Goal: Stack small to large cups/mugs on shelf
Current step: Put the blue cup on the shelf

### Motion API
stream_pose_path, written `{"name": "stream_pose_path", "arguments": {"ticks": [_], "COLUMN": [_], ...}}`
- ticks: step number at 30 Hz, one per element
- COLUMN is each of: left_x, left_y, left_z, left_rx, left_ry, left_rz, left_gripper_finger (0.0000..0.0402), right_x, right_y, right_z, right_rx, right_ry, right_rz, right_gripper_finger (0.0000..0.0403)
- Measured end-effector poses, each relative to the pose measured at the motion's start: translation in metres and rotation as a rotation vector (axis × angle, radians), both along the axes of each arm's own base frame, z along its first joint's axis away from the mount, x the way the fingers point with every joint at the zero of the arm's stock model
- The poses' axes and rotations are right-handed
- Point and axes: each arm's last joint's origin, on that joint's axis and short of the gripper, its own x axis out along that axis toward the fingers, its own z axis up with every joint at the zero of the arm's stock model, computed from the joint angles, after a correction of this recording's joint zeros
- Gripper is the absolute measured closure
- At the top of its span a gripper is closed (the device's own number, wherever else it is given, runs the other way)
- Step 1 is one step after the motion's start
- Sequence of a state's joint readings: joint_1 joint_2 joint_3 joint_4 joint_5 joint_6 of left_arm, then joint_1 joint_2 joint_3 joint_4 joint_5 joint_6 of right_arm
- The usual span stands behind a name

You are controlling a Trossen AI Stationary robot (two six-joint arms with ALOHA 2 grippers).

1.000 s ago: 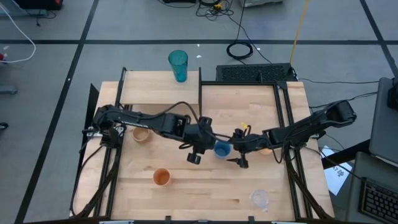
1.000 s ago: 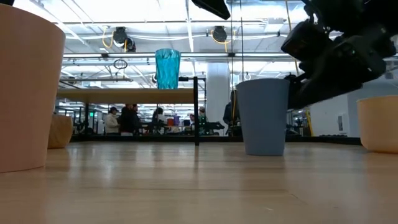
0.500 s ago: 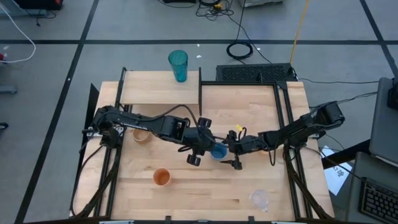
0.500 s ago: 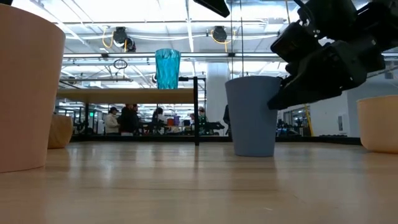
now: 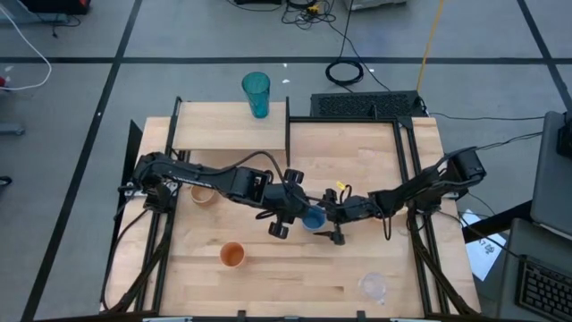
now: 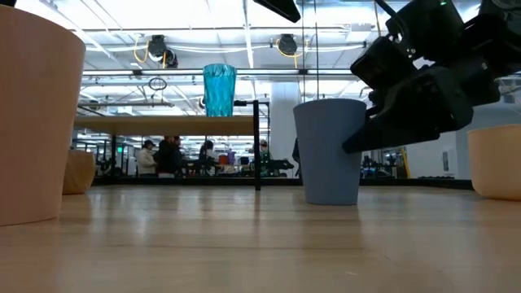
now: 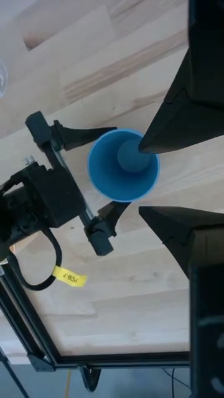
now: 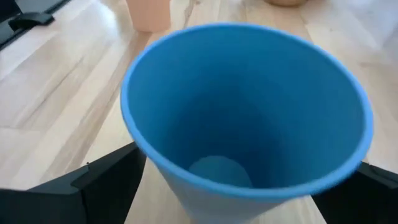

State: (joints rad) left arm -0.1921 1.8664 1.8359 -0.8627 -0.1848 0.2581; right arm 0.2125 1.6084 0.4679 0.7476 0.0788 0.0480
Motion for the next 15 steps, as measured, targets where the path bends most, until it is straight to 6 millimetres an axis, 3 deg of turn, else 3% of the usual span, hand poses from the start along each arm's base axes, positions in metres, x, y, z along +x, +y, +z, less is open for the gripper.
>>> {"name": "stream_pose_path", "arguments": {"ticks": [15], "left_x": [-0.0016], "left_y": [-0.0081], "left_z": [0.0001], "left_rx": [0.000], "left_ry": [-0.002], "left_rz": [-0.010], "left_gripper_finger": [0.0252], "right_x": [0.0057], "right_y": [-0.0051], "right_z": [-0.0015], "right_rx": [0.008], "right_ry": [-0.057], "right_rz": [-0.022], "right_gripper_finger": [0.0102]}}
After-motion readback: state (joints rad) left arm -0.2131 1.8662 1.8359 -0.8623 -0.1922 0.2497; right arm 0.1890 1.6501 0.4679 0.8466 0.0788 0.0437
